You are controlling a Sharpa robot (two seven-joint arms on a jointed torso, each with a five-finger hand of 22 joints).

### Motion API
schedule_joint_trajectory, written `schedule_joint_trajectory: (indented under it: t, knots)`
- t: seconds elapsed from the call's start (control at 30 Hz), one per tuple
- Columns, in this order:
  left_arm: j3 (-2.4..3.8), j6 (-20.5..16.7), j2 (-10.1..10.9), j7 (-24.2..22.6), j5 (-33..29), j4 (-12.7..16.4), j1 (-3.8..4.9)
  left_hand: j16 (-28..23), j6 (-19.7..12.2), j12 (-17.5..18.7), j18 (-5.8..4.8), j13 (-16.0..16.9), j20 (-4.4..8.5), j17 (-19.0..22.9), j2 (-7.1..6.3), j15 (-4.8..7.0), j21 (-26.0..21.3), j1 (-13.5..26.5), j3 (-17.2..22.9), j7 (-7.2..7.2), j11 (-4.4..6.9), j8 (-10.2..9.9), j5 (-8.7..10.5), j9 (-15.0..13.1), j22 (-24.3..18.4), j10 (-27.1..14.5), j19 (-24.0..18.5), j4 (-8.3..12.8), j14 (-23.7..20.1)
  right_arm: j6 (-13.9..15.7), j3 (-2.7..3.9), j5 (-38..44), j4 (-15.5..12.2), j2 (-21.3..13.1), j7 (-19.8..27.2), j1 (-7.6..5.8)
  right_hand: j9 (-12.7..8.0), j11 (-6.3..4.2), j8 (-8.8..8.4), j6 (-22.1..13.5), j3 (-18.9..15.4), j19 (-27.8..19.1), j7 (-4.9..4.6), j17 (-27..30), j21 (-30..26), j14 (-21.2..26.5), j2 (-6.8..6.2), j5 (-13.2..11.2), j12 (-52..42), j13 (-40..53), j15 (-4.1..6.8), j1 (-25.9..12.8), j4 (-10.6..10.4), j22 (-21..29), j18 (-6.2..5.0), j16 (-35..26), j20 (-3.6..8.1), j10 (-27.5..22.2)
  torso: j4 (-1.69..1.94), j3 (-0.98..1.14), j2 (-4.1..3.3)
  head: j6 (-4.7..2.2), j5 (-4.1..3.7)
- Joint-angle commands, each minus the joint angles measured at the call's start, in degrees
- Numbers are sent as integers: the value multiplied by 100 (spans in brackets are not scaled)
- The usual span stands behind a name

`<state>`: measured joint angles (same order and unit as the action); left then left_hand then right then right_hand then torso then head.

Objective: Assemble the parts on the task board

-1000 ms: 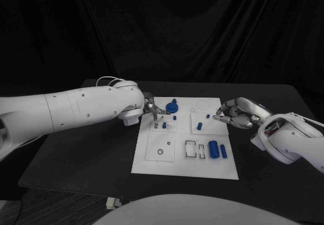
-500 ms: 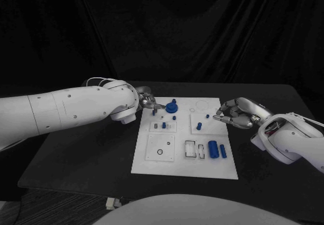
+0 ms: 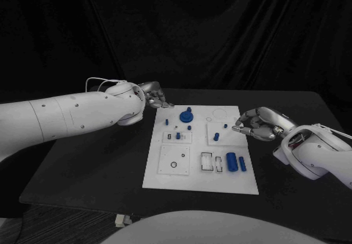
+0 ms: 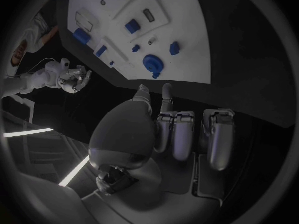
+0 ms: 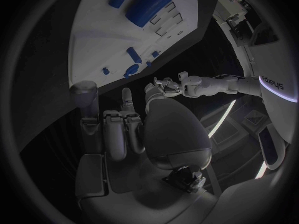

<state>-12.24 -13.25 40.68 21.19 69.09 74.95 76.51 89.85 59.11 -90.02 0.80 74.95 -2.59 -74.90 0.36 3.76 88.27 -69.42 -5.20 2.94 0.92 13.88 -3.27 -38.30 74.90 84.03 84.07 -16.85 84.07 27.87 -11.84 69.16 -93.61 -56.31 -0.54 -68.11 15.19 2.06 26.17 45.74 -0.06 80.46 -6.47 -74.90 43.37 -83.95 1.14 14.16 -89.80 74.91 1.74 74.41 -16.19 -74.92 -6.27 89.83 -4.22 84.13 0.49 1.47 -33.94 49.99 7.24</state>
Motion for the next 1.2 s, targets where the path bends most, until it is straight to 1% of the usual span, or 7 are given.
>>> schedule_joint_trajectory:
  t: [0.03,0.17,0.23,0.43,0.57,0.87,1.2]
  knots:
    - [5,362,-122,314,418,-229,-11,15,126,2,-32,1505,38,-1510,-41,62,-15,263,51,-43,71,176,26,-109,1446,597,496,0,593,68,4,10,-10,-6,10,19,9,8,33,-31,-20,-41,-8,-1510,-16,-605,0,27,-20,1509,2,40,2,-506,-110,17,-2,587,1,3,-5,1,-3]
    - [5,714,-309,504,402,-542,-39,15,190,2,-32,1505,121,-1510,-115,144,-14,465,194,-161,167,651,16,-543,1447,597,496,0,593,55,4,10,-5,0,1,22,10,7,39,-31,-16,-40,-7,-1510,-18,-605,4,47,-20,1509,2,50,5,-506,-111,17,-2,587,1,0,-7,1,-6]
    - [5,911,-400,593,398,-678,-54,15,175,2,-34,1505,160,-1510,-184,189,-8,658,281,-219,220,996,14,-921,1449,597,500,1,593,47,4,10,-3,3,-3,23,11,6,49,-32,-11,-37,-5,-1510,-14,-605,7,82,-20,1509,3,64,9,-507,-110,17,-1,587,3,0,-7,1,-7]
    - [6,1333,-603,774,328,-943,-84,15,382,2,-35,1505,213,-1510,-208,246,-1,1046,279,-312,294,1213,33,-1176,1451,597,504,-2,593,30,4,10,1,8,-12,25,11,5,57,-34,-8,-36,-5,-1510,-21,-605,7,121,-20,1509,4,77,12,-506,-111,17,-1,587,0,2,-11,1,5]
    - [6,1654,-762,846,148,-1152,-103,15,530,2,-36,1505,253,-1510,-134,282,2,1248,108,-341,327,1022,32,-1093,1452,597,506,9,593,27,4,10,4,16,-16,25,12,4,63,-35,-5,-36,-4,-1510,-25,-605,9,147,-20,1509,5,83,12,-506,-111,17,-1,587,0,0,-8,1,15]
    - [6,2299,-961,762,-101,-1430,-121,15,957,2,-28,1505,224,-1510,-23,236,-33,1182,-171,-262,264,-21,29,-156,1441,597,487,10,593,29,4,10,6,25,-24,25,12,4,74,-41,3,-33,-3,-1510,-30,-605,13,215,-20,1509,6,102,14,-507,-111,17,0,587,0,-1,-1,1,20]
    - [7,2617,-1173,637,-148,-1772,-139,15,1102,2,-20,1505,209,-1510,-33,226,-66,1034,-157,-258,258,-180,-1,22,1430,597,470,17,593,29,4,10,-1,34,-29,25,11,3,79,-44,5,-33,-3,-1510,-37,-605,13,245,-20,1509,7,108,13,-506,-112,17,1,587,2,0,-2,1,15]
